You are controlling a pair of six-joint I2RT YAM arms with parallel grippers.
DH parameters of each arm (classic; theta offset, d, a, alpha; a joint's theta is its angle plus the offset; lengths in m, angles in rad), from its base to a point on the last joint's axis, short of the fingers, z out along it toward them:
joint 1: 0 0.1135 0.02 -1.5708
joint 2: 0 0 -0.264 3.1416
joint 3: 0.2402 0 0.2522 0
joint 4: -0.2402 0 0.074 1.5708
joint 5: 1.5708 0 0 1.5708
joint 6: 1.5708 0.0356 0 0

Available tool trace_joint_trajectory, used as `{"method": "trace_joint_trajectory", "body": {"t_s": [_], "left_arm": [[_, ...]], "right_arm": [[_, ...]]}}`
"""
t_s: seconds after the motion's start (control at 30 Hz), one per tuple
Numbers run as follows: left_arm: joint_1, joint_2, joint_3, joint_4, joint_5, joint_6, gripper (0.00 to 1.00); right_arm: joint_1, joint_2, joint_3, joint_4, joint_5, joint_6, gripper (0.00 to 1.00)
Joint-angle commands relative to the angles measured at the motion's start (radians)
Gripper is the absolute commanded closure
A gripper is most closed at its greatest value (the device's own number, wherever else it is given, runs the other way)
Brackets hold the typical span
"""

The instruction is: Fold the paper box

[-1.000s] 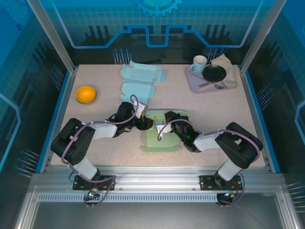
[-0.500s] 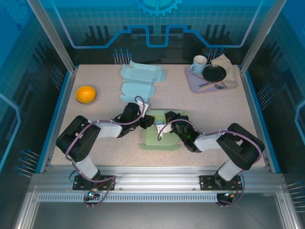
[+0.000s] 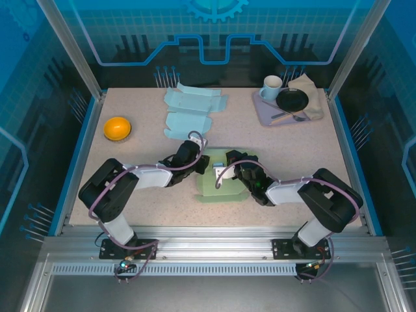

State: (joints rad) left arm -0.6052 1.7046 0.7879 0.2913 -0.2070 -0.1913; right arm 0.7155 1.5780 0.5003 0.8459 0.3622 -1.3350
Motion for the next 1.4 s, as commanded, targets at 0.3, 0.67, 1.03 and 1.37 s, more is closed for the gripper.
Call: {"method": "trace_joint_trajectory", "body": {"t_s": [0.3, 0.67, 1.03, 1.37], "left_arm": [[0.005, 0.040, 0.000, -0.274, -0.331, -0.129, 0.89], [0.004, 0.010, -0.100, -0.015, -0.041, -0.094, 0.45], [0.016, -0.040, -0.192, 0.127, 0.299, -0.043, 0.35], [0.063, -0.159, -0.262, 0.151, 0.443, -0.007, 0.25]], "right_arm": [[-0.039, -0.057, 0.016, -0.143, 0.020, 0.077, 1.00], [-0.045, -0.076, 0.020, -0.188, 0.013, 0.133, 1.00], [-0.050, -0.072, 0.024, -0.230, -0.014, 0.160, 1.00], [-0.051, -0.064, 0.025, -0.237, -0.019, 0.160, 1.00]]}}
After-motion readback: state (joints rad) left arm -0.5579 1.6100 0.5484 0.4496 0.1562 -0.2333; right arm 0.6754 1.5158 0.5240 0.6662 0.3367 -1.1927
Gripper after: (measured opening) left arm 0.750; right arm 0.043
